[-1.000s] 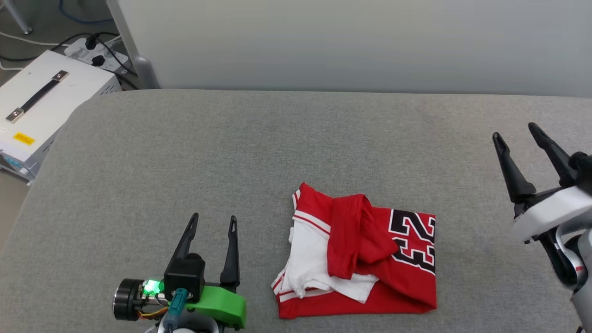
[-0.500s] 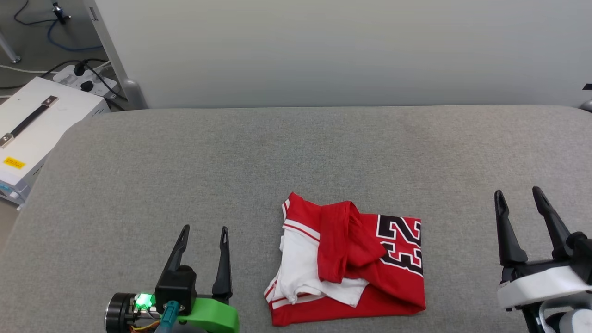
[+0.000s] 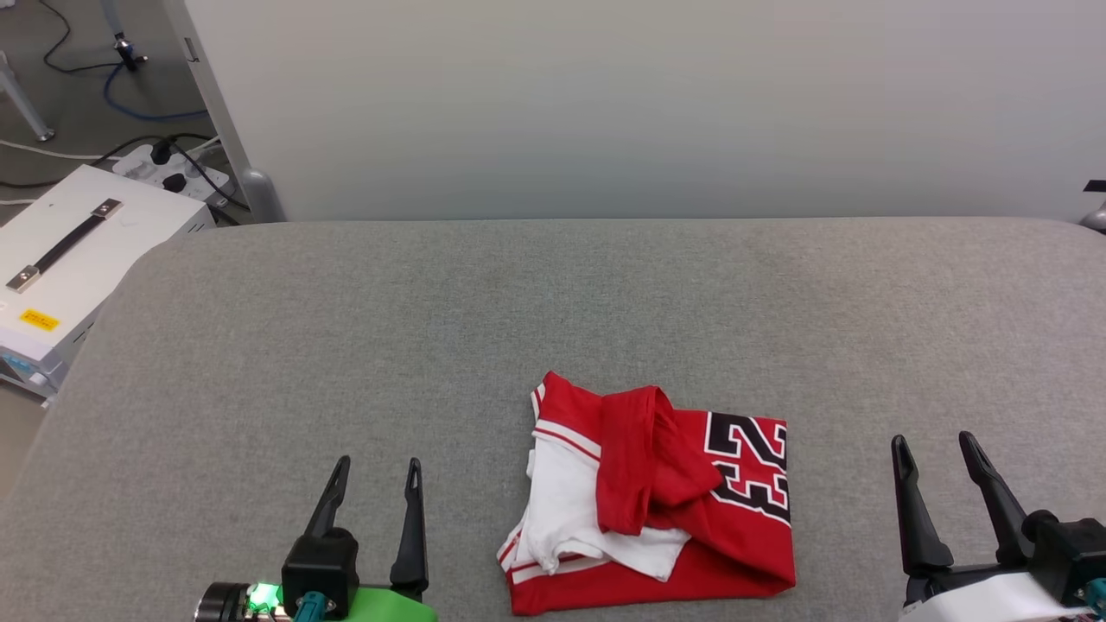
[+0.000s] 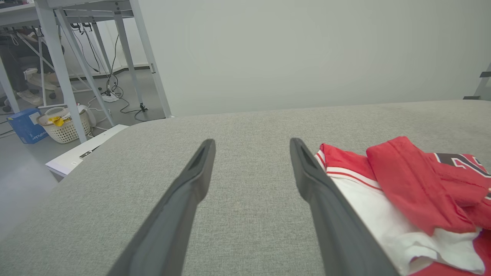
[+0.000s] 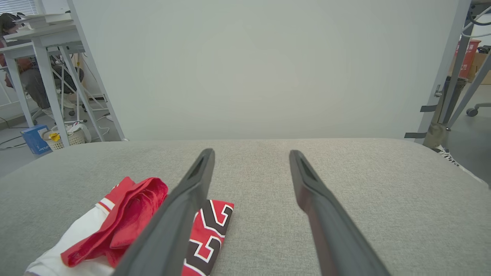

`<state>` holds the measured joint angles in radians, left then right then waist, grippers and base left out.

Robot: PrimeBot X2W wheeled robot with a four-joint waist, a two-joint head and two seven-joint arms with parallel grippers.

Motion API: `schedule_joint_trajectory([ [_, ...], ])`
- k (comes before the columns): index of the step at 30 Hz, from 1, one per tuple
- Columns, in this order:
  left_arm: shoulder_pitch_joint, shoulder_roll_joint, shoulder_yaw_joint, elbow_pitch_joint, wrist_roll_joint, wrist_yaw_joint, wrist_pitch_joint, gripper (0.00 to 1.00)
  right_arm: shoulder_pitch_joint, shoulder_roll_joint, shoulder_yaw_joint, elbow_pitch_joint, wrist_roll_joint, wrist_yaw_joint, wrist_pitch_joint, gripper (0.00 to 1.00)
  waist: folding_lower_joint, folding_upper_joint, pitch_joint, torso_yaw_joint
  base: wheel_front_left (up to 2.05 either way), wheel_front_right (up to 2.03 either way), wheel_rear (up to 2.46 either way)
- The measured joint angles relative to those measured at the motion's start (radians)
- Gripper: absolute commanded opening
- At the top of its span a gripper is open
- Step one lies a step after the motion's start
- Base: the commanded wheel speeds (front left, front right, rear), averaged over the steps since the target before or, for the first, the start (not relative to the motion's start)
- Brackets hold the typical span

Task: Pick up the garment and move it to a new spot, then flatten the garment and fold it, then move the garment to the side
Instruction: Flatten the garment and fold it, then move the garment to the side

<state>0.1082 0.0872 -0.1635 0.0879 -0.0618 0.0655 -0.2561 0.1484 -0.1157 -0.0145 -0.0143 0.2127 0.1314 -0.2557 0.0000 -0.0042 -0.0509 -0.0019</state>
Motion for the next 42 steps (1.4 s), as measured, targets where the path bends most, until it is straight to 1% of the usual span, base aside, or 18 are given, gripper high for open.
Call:
schedule_joint_trajectory([
  [16,0.015,-0.01,0.007,0.005,0.0,-0.011,0.0,1.0,0.025,0.012,-0.003,0.018,-0.006,0.0,0.0,1.0,0.0,0.0,-0.007,0.01,0.0,0.0,0.0],
  [21,0.015,-0.013,0.01,0.007,0.0,-0.016,0.0,1.0,0.009,-0.005,-0.007,0.008,-0.008,0.0,0.0,1.0,0.0,0.0,-0.004,0.012,0.0,0.0,0.0],
  [25,0.014,-0.015,0.009,0.009,0.0,-0.019,0.0,1.0,-0.079,-0.063,-0.017,-0.01,0.002,0.0,0.0,1.0,0.0,0.0,0.005,0.017,0.0,0.0,0.0],
  [28,0.012,-0.016,0.008,0.011,0.001,-0.026,0.0,1.0,-0.163,-0.137,0.004,-0.014,0.017,0.0,0.0,1.0,0.0,0.0,0.012,0.022,0.0,0.0,0.0],
  [30,0.01,-0.018,0.006,0.012,0.001,-0.026,0.0,1.0,-0.222,-0.2,0.032,-0.009,0.033,0.0,0.007,1.0,0.0,0.0,0.02,0.026,0.0,0.0,0.0],
  [32,0.008,-0.019,0.003,0.012,0.002,-0.026,0.0,1.0,-0.275,-0.254,0.065,0.002,0.07,0.0,0.052,1.0,0.0,0.0,0.027,0.03,0.0,0.0,0.0],
  [35,0.001,-0.02,0.002,0.011,0.004,-0.026,0.0,1.0,-0.351,-0.333,0.128,0.015,0.145,0.0,0.168,1.0,0.0,0.0,0.043,0.036,0.0,0.0,0.0],
  [37,-0.008,-0.021,0.002,0.01,0.004,-0.026,0.0,1.0,-0.393,-0.381,0.177,0.024,0.225,0.0,0.288,1.0,0.0,0.0,0.055,0.04,0.0,0.0,0.0],
  [40,-0.019,-0.022,0.001,0.008,0.004,-0.026,0.0,1.0,-0.427,-0.433,0.222,0.032,0.345,0.0,0.443,1.0,0.0,0.0,0.075,0.045,0.0,0.0,0.0],
  [41,-0.024,-0.023,0.0,0.008,0.004,-0.026,0.0,1.0,-0.434,-0.442,0.221,0.037,0.401,0.0,0.493,1.0,0.0,0.0,0.082,0.047,0.0,0.0,0.0],
  [42,-0.029,-0.023,-0.002,0.007,0.004,-0.026,0.0,1.0,-0.44,-0.451,0.222,0.039,0.432,0.0,0.526,1.0,0.0,0.0,0.088,0.048,0.0,0.0,0.0],
])
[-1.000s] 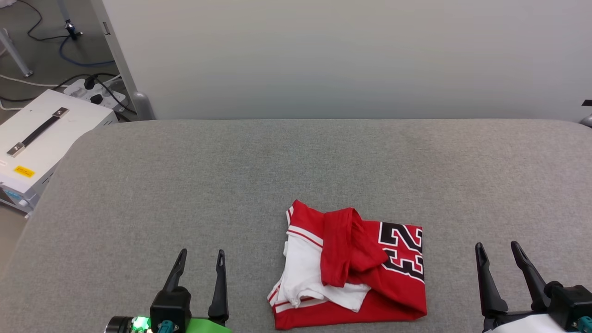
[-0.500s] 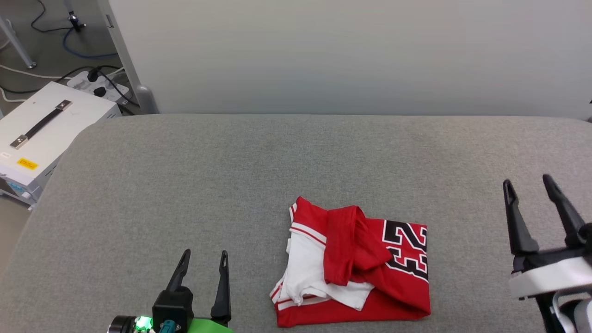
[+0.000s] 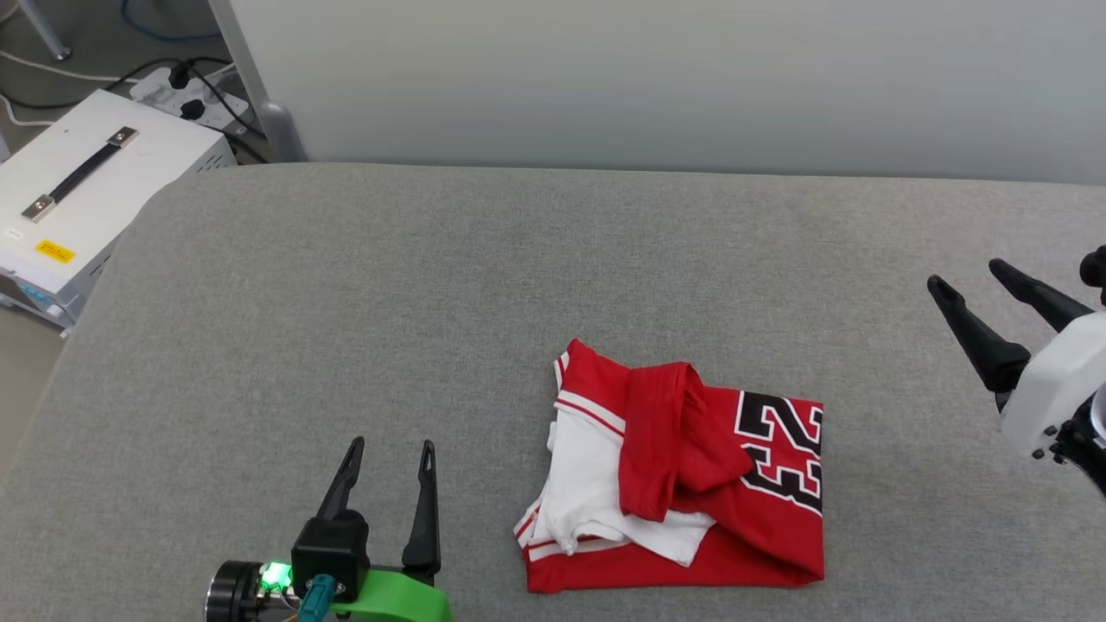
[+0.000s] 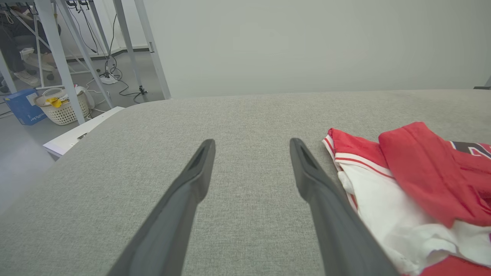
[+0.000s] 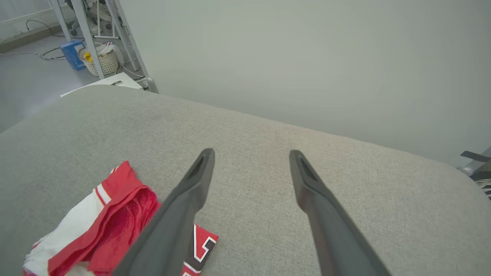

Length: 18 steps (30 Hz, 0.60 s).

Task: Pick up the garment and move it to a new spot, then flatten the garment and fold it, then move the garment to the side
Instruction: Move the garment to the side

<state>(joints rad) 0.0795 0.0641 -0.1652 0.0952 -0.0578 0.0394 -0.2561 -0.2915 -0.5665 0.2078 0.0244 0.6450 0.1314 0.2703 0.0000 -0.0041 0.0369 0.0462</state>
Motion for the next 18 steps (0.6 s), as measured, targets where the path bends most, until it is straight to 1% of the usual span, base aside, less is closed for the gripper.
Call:
schedule_joint_trajectory([
  [2,-0.01,-0.001,-0.005,-0.002,0.003,0.0,0.0,1.0,-0.007,-0.029,0.006,0.005,0.06,0.0,0.078,1.0,0.0,0.0,0.015,0.004,0.0,0.0,0.0],
  [9,-0.061,-0.005,-0.026,-0.006,0.004,0.002,0.0,1.0,0.007,-0.063,0.024,0.036,0.275,0.0,0.309,1.0,0.0,0.0,0.074,0.026,0.0,0.0,0.0],
  [13,-0.077,-0.006,-0.036,-0.006,0.004,0.005,0.0,1.0,0.046,-0.081,0.036,0.041,0.365,0.0,0.397,1.0,0.0,0.0,0.106,0.043,0.0,0.0,0.0],
  [18,-0.103,-0.007,-0.055,-0.005,0.004,0.009,0.0,1.0,0.085,-0.07,0.045,0.071,0.46,0.0,0.461,1.0,0.0,0.0,0.152,0.07,0.0,0.0,0.0],
])
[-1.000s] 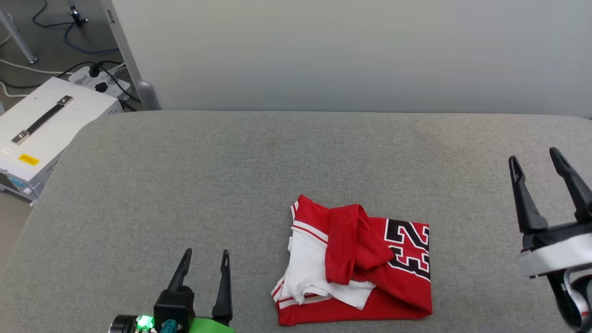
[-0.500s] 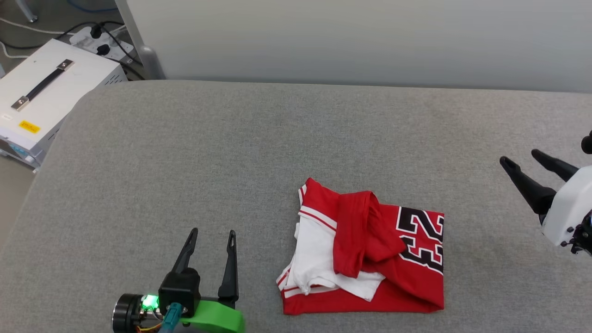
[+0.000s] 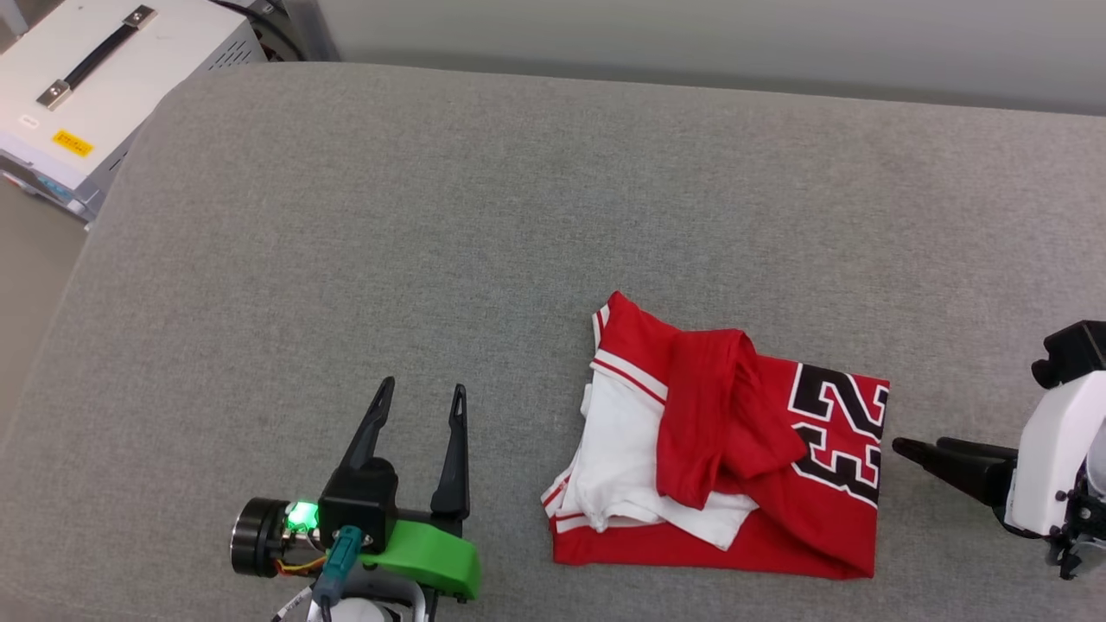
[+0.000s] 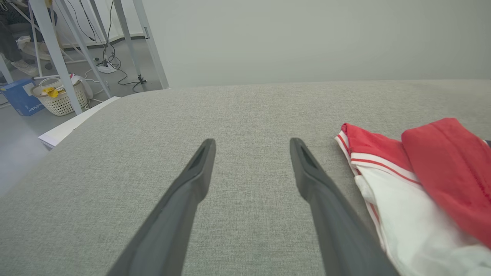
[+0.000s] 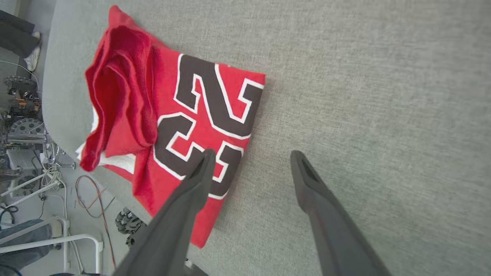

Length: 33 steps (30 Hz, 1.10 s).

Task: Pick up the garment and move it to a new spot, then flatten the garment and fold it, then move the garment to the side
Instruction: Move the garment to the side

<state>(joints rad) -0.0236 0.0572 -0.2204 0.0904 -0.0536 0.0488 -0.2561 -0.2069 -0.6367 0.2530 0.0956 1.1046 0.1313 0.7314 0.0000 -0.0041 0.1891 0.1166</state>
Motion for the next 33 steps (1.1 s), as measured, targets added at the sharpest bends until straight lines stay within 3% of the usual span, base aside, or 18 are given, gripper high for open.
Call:
schedule_joint_trajectory([
  [18,-0.081,-0.002,-0.05,0.005,-0.006,0.019,0.0,1.0,-0.061,0.091,0.109,0.091,0.063,0.001,-0.041,1.0,0.0,0.0,0.109,0.077,0.0,0.0,0.0],
  [19,-0.081,-0.002,-0.053,0.005,-0.009,0.022,0.0,1.0,-0.063,0.089,0.117,0.091,0.063,0.001,-0.051,0.86,0.0,0.0,0.111,0.081,0.0,0.0,0.0],
  [20,-0.081,-0.002,-0.054,0.006,-0.009,0.023,0.0,1.0,-0.064,0.088,0.124,0.091,0.063,0.001,-0.062,0.2,0.0,0.0,0.112,0.084,0.0,0.0,0.0],
  [21,-0.081,-0.002,-0.055,0.007,-0.009,0.025,0.0,1.0,-0.064,0.087,0.129,0.09,0.064,0.001,-0.069,0.0,0.0,0.0,0.112,0.086,0.0,0.0,0.0],
  [33,-0.076,-0.002,-0.044,0.023,-0.011,0.03,0.0,1.0,-0.086,0.012,0.26,-0.017,0.034,0.0,-0.179,0.0,0.0,0.0,0.059,0.056,0.0,0.0,0.0],
])
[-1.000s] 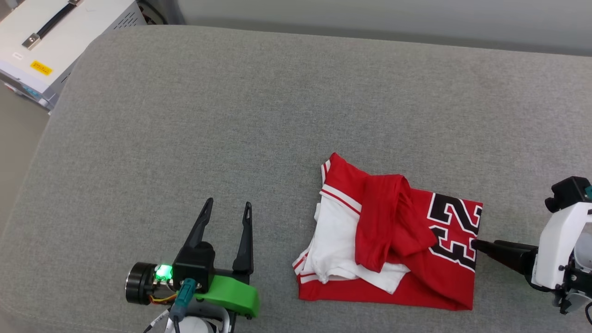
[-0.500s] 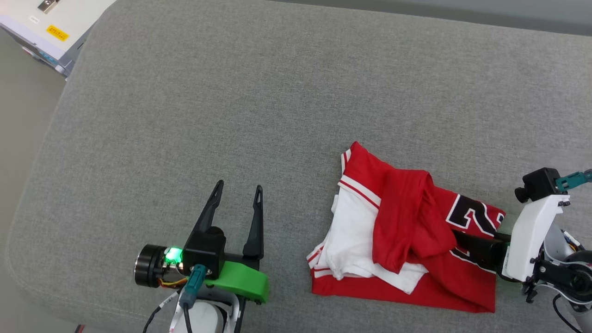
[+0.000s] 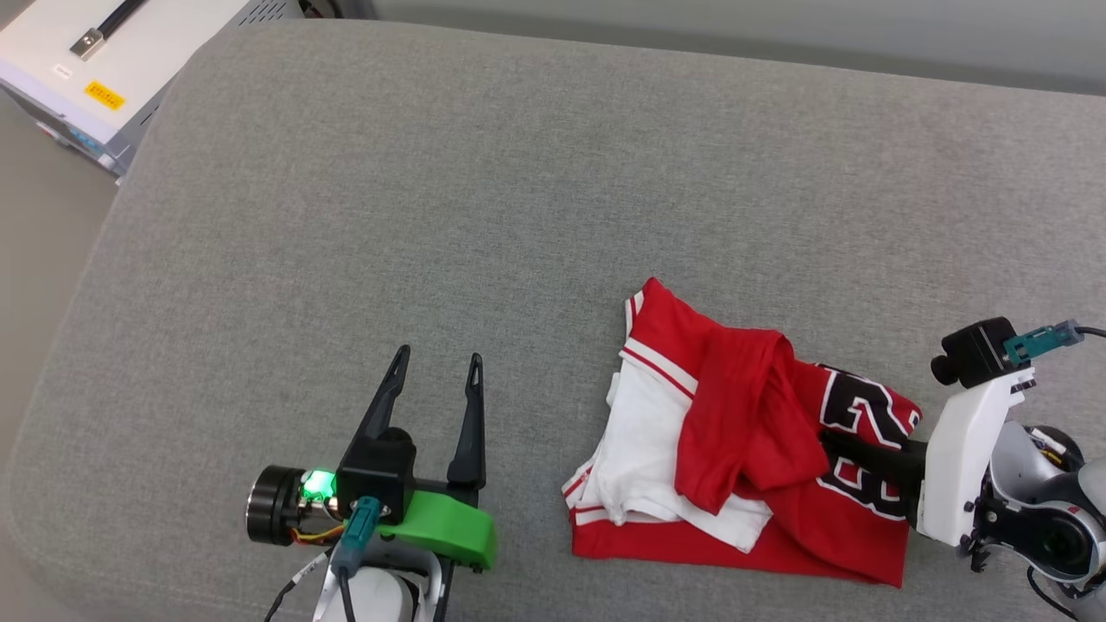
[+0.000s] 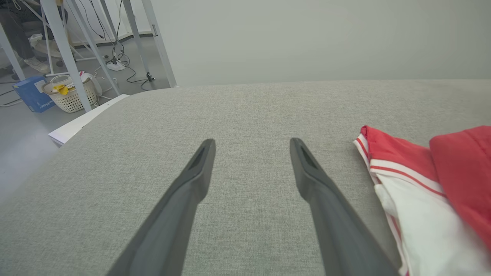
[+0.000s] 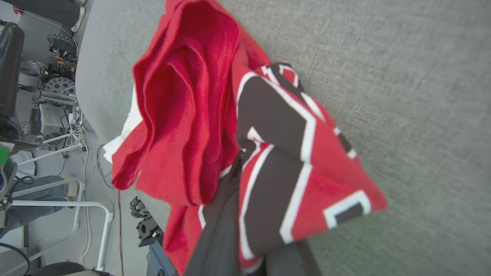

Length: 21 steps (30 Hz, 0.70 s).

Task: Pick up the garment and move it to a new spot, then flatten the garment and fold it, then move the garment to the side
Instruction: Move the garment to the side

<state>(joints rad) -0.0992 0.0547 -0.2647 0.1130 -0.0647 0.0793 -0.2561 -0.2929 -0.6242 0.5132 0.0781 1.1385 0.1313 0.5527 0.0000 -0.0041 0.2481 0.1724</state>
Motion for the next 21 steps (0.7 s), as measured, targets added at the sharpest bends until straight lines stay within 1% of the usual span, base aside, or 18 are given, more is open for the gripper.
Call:
schedule_joint_trajectory([
  [5,0.02,0.0,0.016,0.001,0.0,-0.001,0.0,1.0,-0.051,-0.073,0.064,-0.072,-0.064,0.0,-0.031,0.0,0.0,0.0,-0.03,-0.043,0.0,0.0,0.0],
  [11,0.044,0.0,0.041,-0.003,0.0,-0.005,0.0,1.0,-0.119,-0.175,0.137,-0.133,-0.126,0.0,-0.028,0.0,0.0,0.0,-0.064,-0.126,0.0,0.0,0.0],
  [16,0.053,0.0,0.052,-0.009,0.001,-0.007,0.0,1.0,-0.173,-0.238,0.155,-0.145,-0.131,0.0,-0.02,0.0,0.0,0.0,-0.08,-0.208,0.0,0.0,0.0],
  [21,0.051,0.001,0.06,-0.018,0.012,-0.014,0.0,1.0,-0.213,-0.285,0.17,-0.137,-0.131,0.0,-0.02,0.0,0.0,0.0,-0.084,-0.296,0.0,0.0,0.0],
])
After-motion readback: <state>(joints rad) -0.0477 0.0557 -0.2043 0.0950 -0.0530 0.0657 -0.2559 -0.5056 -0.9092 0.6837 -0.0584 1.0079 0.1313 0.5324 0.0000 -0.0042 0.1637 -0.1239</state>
